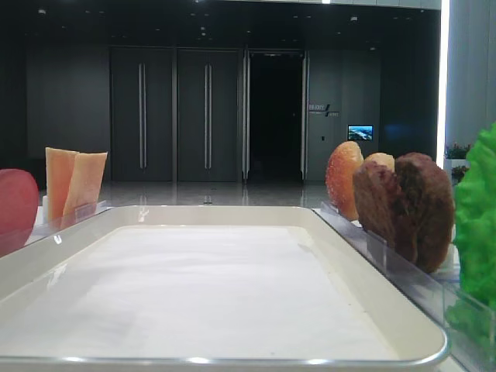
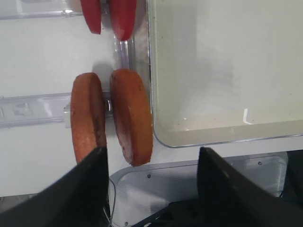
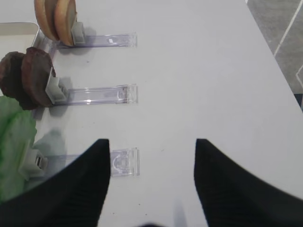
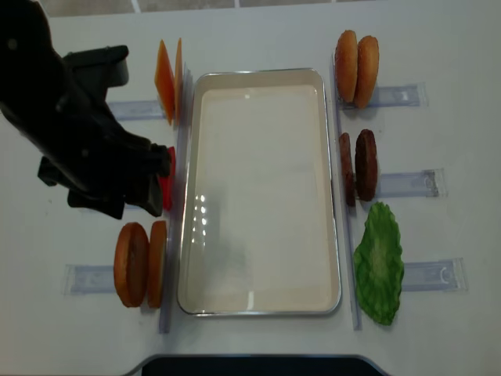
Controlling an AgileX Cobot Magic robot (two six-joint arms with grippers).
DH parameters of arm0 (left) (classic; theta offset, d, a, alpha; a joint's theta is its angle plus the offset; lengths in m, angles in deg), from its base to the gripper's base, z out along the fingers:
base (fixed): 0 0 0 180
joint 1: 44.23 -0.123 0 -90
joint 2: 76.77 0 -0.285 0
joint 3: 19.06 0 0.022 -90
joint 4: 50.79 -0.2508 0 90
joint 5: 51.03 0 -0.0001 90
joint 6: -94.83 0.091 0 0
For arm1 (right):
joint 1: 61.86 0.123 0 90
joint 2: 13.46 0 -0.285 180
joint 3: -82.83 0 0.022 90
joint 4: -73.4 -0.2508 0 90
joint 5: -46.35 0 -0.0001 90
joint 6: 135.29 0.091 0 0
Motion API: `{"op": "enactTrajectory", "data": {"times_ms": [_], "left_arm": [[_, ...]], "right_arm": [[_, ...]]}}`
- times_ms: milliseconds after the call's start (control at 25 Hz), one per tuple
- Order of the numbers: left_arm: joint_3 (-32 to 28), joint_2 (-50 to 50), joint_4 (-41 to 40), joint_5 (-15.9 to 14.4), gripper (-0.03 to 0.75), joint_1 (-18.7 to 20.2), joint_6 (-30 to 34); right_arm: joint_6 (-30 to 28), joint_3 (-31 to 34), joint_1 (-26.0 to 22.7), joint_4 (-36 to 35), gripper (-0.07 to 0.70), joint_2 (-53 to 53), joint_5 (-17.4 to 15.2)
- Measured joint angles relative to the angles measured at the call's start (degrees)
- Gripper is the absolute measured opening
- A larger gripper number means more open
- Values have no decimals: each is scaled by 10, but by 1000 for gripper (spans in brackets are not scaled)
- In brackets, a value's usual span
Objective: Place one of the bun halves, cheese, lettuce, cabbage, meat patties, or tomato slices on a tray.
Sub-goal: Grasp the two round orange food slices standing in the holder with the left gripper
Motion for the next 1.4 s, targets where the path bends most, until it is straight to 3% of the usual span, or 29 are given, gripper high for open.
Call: {"op": "enactTrajectory", "data": {"times_ms": [520,1000,1400], "left_arm": [[0,-78,5,0,453,11,-14],[-1,-119,23,3,453,11,12],[-42,-122,19,4,453,11,21]], "right_arm": [[0,0,0,0,408,0,0],[0,0,0,0,408,0,0],[0,0,0,0,408,0,0]]}}
